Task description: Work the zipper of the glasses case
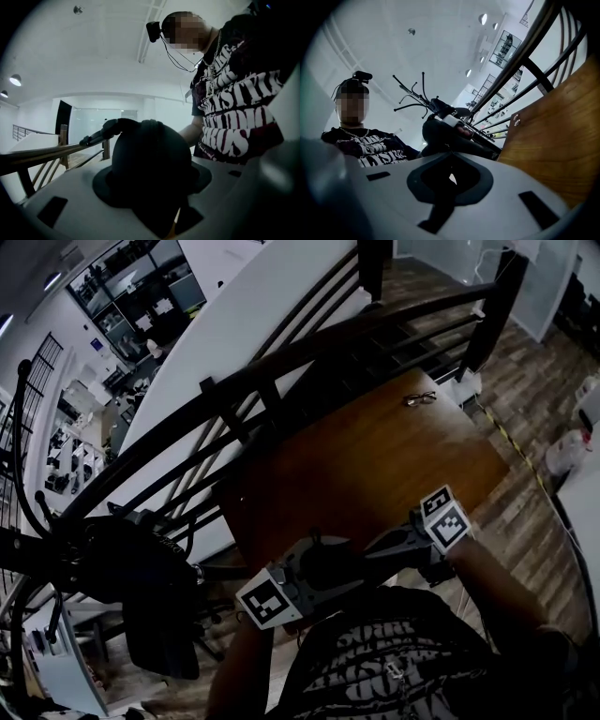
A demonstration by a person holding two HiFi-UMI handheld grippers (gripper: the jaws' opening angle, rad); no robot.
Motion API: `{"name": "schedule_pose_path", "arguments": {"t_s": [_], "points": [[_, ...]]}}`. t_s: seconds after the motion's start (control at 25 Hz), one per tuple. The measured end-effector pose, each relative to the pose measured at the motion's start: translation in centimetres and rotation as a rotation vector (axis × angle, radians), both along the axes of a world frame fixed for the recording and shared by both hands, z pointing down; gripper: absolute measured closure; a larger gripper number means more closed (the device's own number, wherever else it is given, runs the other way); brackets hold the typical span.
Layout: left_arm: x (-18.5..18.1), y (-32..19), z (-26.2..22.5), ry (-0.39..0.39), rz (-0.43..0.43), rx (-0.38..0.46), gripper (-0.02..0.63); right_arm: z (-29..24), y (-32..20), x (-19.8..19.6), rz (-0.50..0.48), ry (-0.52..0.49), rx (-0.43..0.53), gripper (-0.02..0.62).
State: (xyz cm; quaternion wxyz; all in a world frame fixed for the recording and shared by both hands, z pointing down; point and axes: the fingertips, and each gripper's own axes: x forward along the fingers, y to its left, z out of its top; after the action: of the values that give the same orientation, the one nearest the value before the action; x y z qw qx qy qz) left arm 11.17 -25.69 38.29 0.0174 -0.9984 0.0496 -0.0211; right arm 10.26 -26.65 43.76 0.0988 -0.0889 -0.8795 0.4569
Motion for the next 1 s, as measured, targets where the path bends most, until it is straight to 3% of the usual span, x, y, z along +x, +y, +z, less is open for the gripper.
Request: {"name": "schedule_pose_path", "arguments": {"t_s": [0.12, 0.36, 0.68, 0.72, 0.8, 0.84, 0.88, 0.96, 1.0], "points": [[-0.1, 0.2, -1.1, 0.045, 0.006, -0.054, 0.351, 1.7, 0.5, 0.4, 0.004, 0.048, -0.023, 0.596], [-0.3, 0.7, -2.4, 0.046, 0.028, -0.033, 0.351, 2.3, 1.3, -0.1, 0.034, 0.014, -0.105, 0.595], [-0.4, 0.7, -2.5, 0.065, 0.038, -0.064, 0.351, 3.3, 1.4, -0.9, 0.053, 0.021, -0.110, 0.595], [-0.6, 0.6, -2.7, 0.094, 0.039, -0.087, 0.351, 4.1, 1.3, -1.1, 0.058, 0.050, -0.095, 0.595], [-1.1, -0.2, -4.2, 0.234, 0.043, -0.140, 0.353, 8.2, 1.2, -0.9, 0.052, 0.208, -0.019, 0.598], [-1.2, -0.8, -5.3, 0.304, 0.045, -0.138, 0.354, 10.4, 1.5, -0.8, 0.031, 0.287, 0.016, 0.597], [-0.8, -1.3, -5.8, 0.327, 0.045, -0.114, 0.354, 11.5, 2.0, -1.0, 0.013, 0.304, 0.013, 0.598], [0.9, -2.3, -4.3, 0.228, 0.037, -0.086, 0.353, 11.0, 2.7, -1.7, 0.040, 0.208, -0.069, 0.597], [1.6, -3.0, -2.8, 0.179, 0.028, -0.115, 0.351, 10.9, 2.6, -1.9, 0.072, 0.184, -0.093, 0.597]]}}
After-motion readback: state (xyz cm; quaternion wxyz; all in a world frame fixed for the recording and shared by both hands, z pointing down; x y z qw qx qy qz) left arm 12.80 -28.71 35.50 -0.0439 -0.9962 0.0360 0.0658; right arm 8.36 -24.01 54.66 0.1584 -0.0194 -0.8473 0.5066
